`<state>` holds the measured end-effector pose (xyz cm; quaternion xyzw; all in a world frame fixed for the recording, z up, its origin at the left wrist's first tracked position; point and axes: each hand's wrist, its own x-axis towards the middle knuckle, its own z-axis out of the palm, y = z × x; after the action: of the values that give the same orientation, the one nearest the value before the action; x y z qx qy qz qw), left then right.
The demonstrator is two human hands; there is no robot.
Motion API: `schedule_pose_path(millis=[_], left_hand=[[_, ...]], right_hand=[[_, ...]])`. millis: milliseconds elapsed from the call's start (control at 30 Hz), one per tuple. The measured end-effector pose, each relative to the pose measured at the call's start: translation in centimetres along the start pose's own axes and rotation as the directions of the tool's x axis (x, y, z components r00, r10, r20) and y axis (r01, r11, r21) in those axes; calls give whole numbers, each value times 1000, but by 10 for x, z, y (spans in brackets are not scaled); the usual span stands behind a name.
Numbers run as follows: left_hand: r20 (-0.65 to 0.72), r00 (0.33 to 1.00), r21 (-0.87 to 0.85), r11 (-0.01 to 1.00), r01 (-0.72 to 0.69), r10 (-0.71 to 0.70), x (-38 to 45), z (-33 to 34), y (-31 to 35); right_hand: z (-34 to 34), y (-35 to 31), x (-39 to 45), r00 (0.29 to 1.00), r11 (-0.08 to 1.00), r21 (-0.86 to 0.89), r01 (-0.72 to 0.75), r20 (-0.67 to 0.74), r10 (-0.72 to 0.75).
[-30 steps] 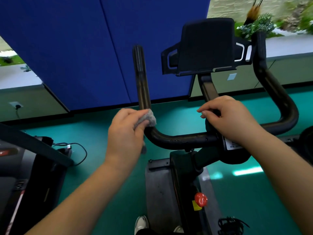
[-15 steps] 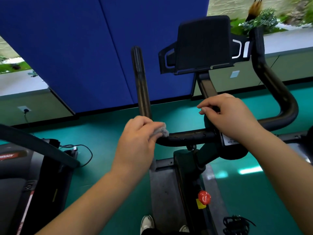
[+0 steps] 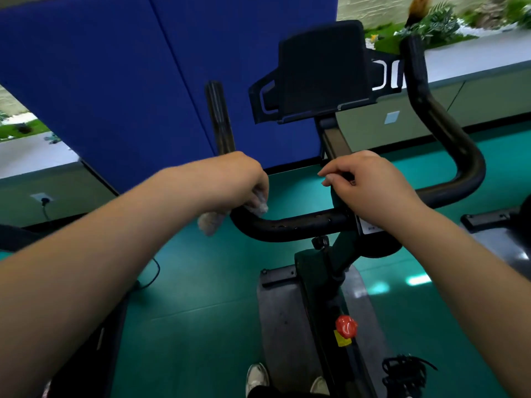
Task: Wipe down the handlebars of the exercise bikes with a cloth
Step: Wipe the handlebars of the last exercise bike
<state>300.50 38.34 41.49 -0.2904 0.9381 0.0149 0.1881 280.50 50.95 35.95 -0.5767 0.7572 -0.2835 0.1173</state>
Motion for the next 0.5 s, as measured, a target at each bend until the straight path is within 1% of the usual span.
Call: schedule_pose_path(millis=[133,167,267,333,367,433,500], left_hand=[[7,999,41,998,-44,44,0,6,4],[23,999,22,999,-47,46,1,8,9],[63,996,-155,987,-46,57,-4,3,20],[80,996,-230,973,-24,44,-13,-9,14],[97,994,-227,974,-18,41,-16,-12,9],[131,991,-168,986,-14,36,-19,-14,5],[119,992,-162,987,-18,38,-14,-8,14]], right_hand=[[0,1,1,1000,1000,-13,0,10,0],[1,1,0,1000,1000,-17,-1,8,1],[0,1,-1,1000,1000,-14,-2,1,2],[1,1,0,1000,1000,-13,-1,4,1],[1,1,0,1000,1000,-15,1,6,-1],[1,0,0,1000,1000,-19,0,3,0],[1,1,-1,1000,1000,-25,1,-3,-1]])
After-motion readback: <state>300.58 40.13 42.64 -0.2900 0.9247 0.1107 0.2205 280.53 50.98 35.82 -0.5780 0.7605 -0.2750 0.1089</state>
